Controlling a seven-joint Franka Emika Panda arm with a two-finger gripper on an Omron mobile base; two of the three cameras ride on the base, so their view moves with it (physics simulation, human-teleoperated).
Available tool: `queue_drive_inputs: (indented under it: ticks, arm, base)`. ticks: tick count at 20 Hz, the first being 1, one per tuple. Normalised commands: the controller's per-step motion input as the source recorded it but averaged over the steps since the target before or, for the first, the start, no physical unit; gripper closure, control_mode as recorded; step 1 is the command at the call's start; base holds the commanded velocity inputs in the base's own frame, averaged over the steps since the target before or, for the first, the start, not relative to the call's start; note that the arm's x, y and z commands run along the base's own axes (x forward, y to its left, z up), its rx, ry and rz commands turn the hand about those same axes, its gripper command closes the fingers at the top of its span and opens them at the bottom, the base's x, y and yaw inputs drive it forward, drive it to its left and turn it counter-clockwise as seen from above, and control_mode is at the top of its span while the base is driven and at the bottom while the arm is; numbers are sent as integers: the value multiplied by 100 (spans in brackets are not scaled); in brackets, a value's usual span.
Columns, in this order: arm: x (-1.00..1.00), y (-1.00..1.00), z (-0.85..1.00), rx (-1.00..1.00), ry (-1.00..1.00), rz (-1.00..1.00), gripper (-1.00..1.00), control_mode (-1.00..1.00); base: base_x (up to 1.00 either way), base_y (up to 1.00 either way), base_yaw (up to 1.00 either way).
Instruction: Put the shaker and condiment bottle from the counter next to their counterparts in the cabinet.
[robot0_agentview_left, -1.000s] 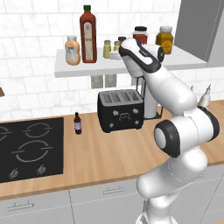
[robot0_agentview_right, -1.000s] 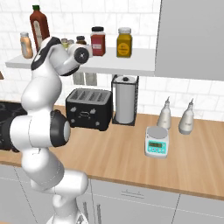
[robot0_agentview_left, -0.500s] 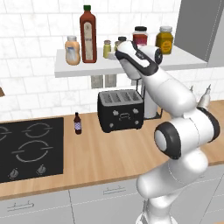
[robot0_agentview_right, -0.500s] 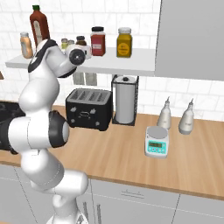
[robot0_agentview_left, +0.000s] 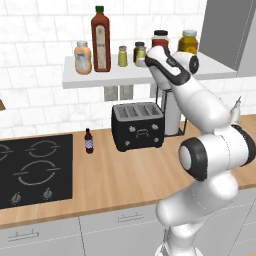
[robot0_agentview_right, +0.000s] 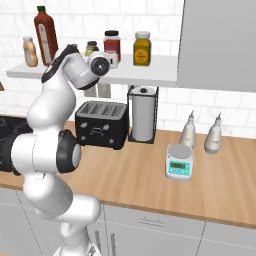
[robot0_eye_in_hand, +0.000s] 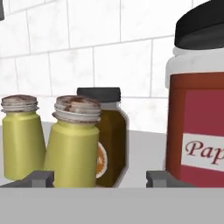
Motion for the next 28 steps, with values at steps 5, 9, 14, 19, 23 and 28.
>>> queue_drive_inputs:
  ticks: [5,9,14,19,23,28]
  arm:
    - [-46,-33,0,0,-8,1,-100,-100]
    - [-98,6,0,0,-31,18,-100,-100]
    - [-100,7,1,0,-35,30,-100,-100]
    - [-100,-39,33,-9,-8,7,-100,-100]
    - [-100,-77,71,-16,11,-6,-100,-100]
    - [-99,-66,76,-23,24,-6,-100,-100]
  base:
    - [0,0,0]
    - [0,0,0]
    - [0,0,0]
    - [0,0,0]
    - [0,0,0]
    - [0,0,0]
